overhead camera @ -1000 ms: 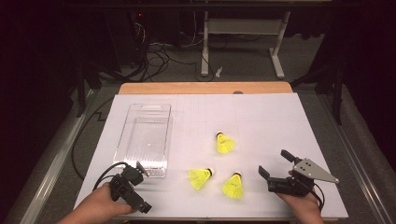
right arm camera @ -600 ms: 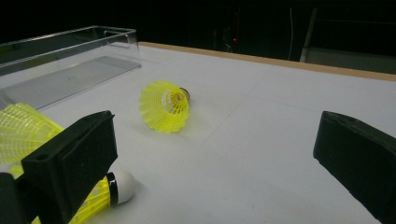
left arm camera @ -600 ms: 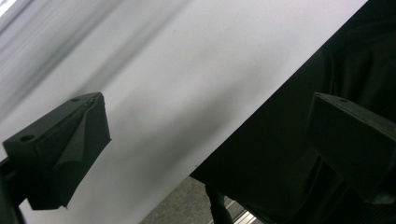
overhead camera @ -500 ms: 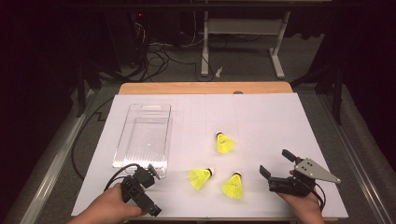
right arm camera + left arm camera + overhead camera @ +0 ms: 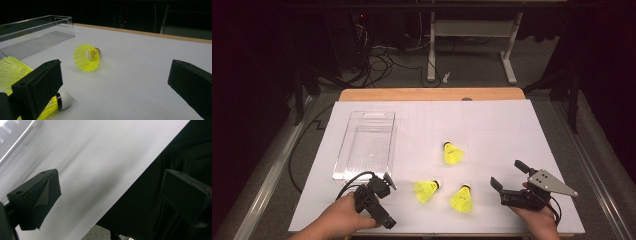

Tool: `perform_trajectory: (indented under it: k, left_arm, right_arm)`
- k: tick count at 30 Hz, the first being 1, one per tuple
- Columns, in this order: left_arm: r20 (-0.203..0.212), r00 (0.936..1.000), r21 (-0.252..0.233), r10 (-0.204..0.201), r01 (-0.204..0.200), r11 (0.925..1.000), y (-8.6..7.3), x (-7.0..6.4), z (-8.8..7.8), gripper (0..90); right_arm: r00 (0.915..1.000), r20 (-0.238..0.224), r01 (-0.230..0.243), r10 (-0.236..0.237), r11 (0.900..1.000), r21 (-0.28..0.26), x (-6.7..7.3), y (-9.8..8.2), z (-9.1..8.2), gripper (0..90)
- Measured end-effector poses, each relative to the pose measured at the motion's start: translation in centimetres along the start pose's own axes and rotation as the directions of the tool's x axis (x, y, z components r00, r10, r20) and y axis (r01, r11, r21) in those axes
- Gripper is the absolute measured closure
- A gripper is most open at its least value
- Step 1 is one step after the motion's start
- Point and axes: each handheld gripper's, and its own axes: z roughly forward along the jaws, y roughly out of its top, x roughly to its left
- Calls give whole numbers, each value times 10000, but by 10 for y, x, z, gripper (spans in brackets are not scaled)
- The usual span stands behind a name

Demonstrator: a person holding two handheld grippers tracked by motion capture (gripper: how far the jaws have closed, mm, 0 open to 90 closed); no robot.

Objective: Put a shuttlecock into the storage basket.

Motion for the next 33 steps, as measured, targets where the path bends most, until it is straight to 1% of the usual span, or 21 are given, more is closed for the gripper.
perform_trajectory:
  k: [2,3,6,7,8,9,12,13,16,19,23,24,25,27,32,33]
  left_arm:
    - [3,10000,2,48,-48,10000,2,-1,0,52]
    - [26,9999,-36,155,-155,9999,6,-5,-2,63]
    - [84,9996,-81,262,-262,9996,10,-7,-3,80]
    - [119,9994,-94,330,-329,9994,13,-8,-4,112]
    - [141,9993,-98,357,-356,9993,14,-9,-4,112]
    - [150,9992,-169,376,-373,9992,18,-11,-5,146]
    - [103,9991,-175,413,-411,9990,22,-12,-6,178]
    - [66,9989,-160,468,-467,9988,26,-15,-7,198]
    - [67,9983,-134,586,-585,9982,32,-17,-10,244]
    - [104,9975,-221,706,-703,9973,37,-20,-13,315]
    - [-210,9960,-95,874,-876,9961,45,-24,-17,351]
    - [-210,9960,-95,874,-876,9961,45,-24,-17,368]
    - [-326,9954,-86,906,-909,9958,48,-25,-18,383]
    - [-506,9933,7,1042,-1043,9945,53,-28,-20,412]
    - [-706,9898,62,1235,-1234,9923,62,-31,-24,480]
    - [-827,9884,152,1277,-1269,9918,67,-32,-26,485]
  right_arm:
    - [10000,-3,6,-6,10000,4,0,0,0,2]
    - [10000,-17,12,-12,10000,13,1,0,0,2]
    - [10000,-16,11,-11,10000,5,1,0,1,2]
    - [10000,-18,11,-11,10000,2,1,0,1,2]
    - [10000,-18,11,-11,10000,2,1,0,1,2]
    - [10000,-37,21,-21,10000,2,0,0,0,2]
    - [10000,-21,11,-11,10000,-2,0,0,0,2]
    - [10000,-18,1,-1,10000,0,0,0,0,2]
    - [10000,-24,8,-8,10000,-5,0,0,0,2]
    - [10000,-36,16,-16,10000,-5,0,0,0,2]
    - [10000,-30,15,-15,10000,-19,0,1,-1,2]
    - [10000,-27,3,-4,10000,-23,-1,1,-1,2]
    - [10000,-25,3,-3,10000,-28,-1,1,-1,2]
    - [10000,-22,-15,15,10000,-38,-1,1,-1,2]
    - [10000,-38,-25,24,10000,-54,-1,1,-1,2]
    - [10000,-33,-24,23,10000,-55,-1,1,-2,2]
